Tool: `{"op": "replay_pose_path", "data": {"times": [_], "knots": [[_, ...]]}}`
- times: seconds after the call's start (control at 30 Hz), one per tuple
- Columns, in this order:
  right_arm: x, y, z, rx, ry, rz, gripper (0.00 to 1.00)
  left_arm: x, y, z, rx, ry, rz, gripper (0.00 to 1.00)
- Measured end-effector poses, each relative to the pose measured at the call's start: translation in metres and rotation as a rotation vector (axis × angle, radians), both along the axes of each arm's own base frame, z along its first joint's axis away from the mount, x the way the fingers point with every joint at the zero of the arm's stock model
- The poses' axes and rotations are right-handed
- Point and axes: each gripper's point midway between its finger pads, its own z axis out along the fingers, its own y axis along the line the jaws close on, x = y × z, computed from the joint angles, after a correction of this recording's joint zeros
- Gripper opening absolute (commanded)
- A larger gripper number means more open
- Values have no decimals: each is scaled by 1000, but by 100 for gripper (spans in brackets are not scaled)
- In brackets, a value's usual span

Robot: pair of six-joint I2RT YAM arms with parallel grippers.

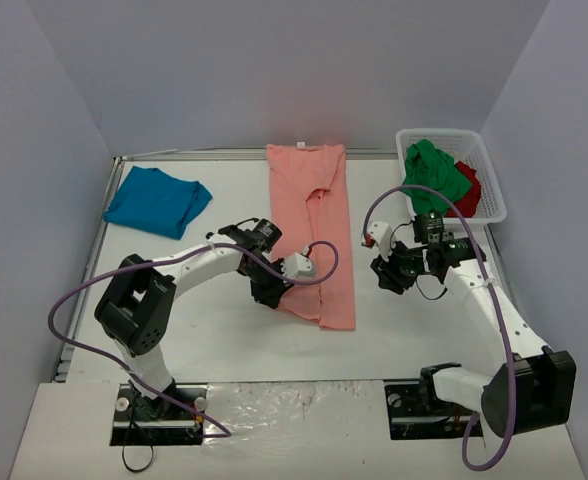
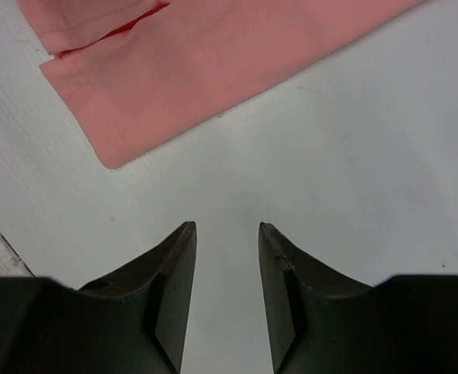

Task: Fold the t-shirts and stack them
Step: Grab the bottom of the folded rectangular tshirt with both arms

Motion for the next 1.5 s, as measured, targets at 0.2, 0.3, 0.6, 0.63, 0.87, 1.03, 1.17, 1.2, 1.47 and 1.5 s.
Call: {"op": "replay_pose_path", "data": {"times": [0.2, 0.3, 0.6, 0.63, 0.87, 1.03, 1.17, 1.2, 1.47, 1.5], "knots": [[-21, 30, -16, -32, 47, 170, 44, -7, 0, 10, -16, 47, -12, 2], [-36, 51, -26, -50, 82, 275, 44, -12, 2, 12, -16, 76, -14, 2], [-66, 69, -62, -149, 189, 421, 43, -7, 6, 7, -38, 153, 30, 2], [-68, 70, -66, -159, 197, 429, 43, -7, 5, 7, -45, 165, 38, 2], [-76, 73, -91, -225, 238, 470, 43, -7, 1, 7, -67, 200, 44, 2], [-75, 77, -102, -242, 251, 478, 44, -7, 0, 5, -67, 207, 44, 2], [-75, 81, -111, -249, 262, 481, 44, -7, 0, 6, -68, 206, 44, 2], [-74, 82, -113, -256, 263, 481, 43, -7, 0, 6, -67, 206, 45, 3], [-73, 82, -119, -283, 263, 479, 43, -7, 1, 5, -66, 205, 45, 2], [-73, 82, -120, -287, 263, 476, 43, -6, 1, 5, -66, 205, 47, 2]]}}
